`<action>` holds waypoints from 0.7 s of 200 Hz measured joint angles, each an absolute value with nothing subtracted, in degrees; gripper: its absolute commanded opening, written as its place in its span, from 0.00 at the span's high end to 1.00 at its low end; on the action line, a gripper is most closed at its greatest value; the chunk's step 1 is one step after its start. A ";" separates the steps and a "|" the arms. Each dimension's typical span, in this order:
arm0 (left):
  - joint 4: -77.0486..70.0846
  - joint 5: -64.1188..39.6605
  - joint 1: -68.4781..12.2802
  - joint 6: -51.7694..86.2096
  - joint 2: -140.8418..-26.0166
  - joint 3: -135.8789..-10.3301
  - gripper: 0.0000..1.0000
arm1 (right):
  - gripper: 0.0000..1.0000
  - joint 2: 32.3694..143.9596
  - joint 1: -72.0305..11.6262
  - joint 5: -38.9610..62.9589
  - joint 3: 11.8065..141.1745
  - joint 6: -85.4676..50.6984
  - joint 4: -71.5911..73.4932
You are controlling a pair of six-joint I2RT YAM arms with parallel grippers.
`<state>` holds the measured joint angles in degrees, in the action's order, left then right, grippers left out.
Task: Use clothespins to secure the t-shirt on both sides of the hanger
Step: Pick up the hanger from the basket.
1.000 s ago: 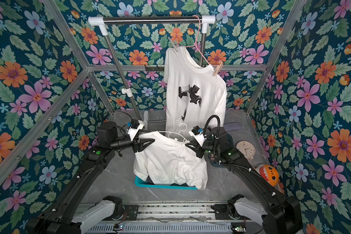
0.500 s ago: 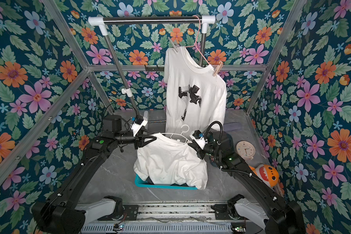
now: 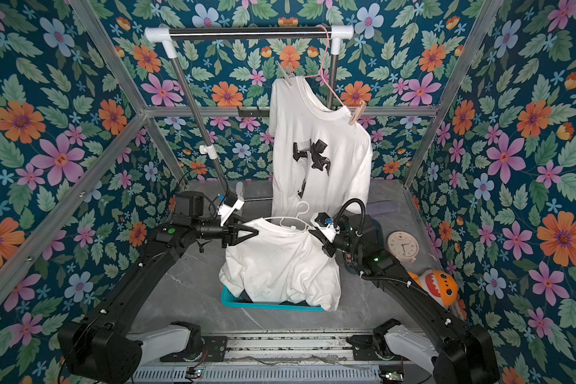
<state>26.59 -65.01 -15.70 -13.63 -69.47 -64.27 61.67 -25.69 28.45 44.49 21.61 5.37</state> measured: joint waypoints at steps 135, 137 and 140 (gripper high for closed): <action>24.18 -61.84 -15.73 -12.32 -65.95 -61.54 1.00 | 0.27 59.11 -26.22 27.16 43.57 17.89 6.31; 24.03 -61.47 -15.73 -12.32 -65.78 -61.47 1.00 | 0.27 58.98 -26.22 27.05 43.57 17.72 6.20; 23.90 -61.04 -15.73 -12.32 -65.58 -61.41 1.00 | 0.26 58.67 -26.22 26.85 43.53 17.26 6.04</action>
<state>23.90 -61.04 -15.73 -12.32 -65.58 -61.41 58.67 -26.22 26.85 43.53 17.26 6.04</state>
